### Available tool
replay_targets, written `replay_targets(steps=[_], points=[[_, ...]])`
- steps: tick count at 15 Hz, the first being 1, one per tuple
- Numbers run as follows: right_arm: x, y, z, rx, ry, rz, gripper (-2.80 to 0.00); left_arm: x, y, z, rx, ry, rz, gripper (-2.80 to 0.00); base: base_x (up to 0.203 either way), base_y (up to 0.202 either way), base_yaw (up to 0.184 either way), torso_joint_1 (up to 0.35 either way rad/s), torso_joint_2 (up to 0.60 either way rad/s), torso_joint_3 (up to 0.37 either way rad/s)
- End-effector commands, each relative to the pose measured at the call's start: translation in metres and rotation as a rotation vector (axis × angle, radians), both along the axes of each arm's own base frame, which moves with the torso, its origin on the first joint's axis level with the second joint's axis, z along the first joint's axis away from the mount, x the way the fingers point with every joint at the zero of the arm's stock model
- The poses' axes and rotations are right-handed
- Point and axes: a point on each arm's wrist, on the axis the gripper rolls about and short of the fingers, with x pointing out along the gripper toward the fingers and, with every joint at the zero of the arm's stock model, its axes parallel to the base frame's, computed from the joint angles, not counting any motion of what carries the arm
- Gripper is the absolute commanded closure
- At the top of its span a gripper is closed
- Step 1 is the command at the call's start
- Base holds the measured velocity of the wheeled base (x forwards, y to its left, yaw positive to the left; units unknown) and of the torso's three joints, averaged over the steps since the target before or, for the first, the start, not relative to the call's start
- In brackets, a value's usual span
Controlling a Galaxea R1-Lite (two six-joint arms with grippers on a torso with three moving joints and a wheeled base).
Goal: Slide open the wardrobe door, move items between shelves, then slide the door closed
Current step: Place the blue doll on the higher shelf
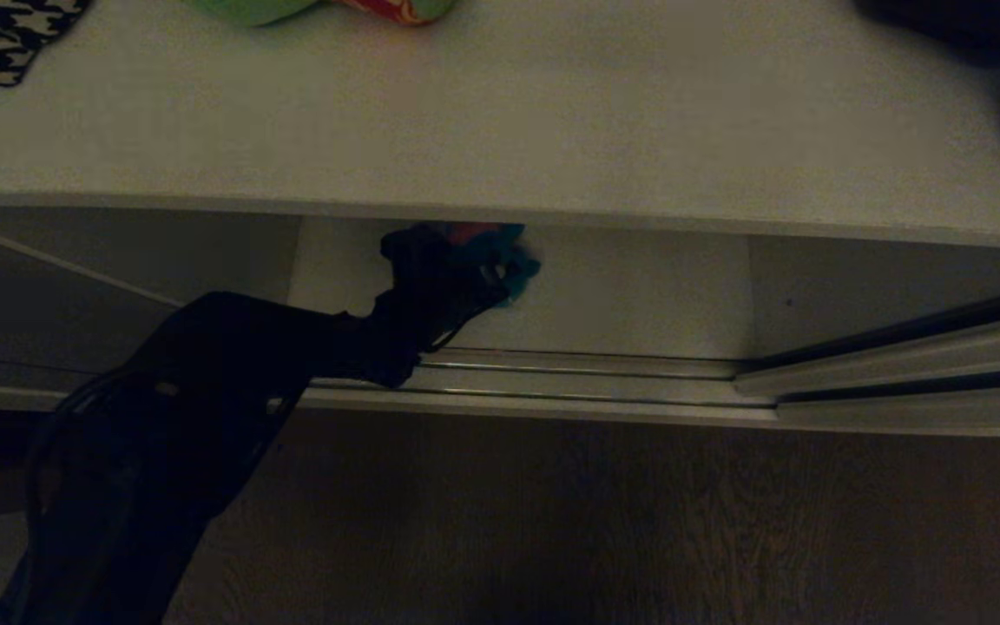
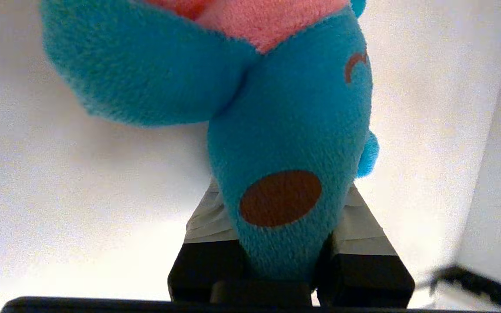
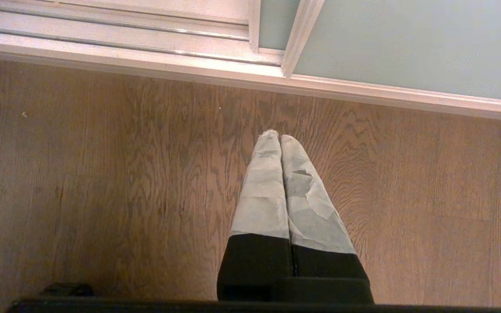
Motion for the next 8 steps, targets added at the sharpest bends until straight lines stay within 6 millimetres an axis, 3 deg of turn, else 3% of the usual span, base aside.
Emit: replay_targets(steps=[1,4,8], points=[[0.000,0.000,0.000,-0.001,-0.004,0.001,0.00,-0.023,0.010,0.032,0.006,-0.019,0.001,0.00,0.000,0.000,0.000,0.000,0.00,0.000],[0.000,0.000,0.000,-0.001,-0.004,0.001,0.00,-0.055,0.023,0.029,0.097,0.046,-0.002,0.00,0.000,0.000,0.000,0.000,0.00,0.000],[0.000,0.000,0.000,-0.001,-0.004,0.001,0.00,-0.110,0.046,0.059,0.142,0.109,-0.007,0.00,0.000,0.000,0.000,0.000,0.00,0.000]])
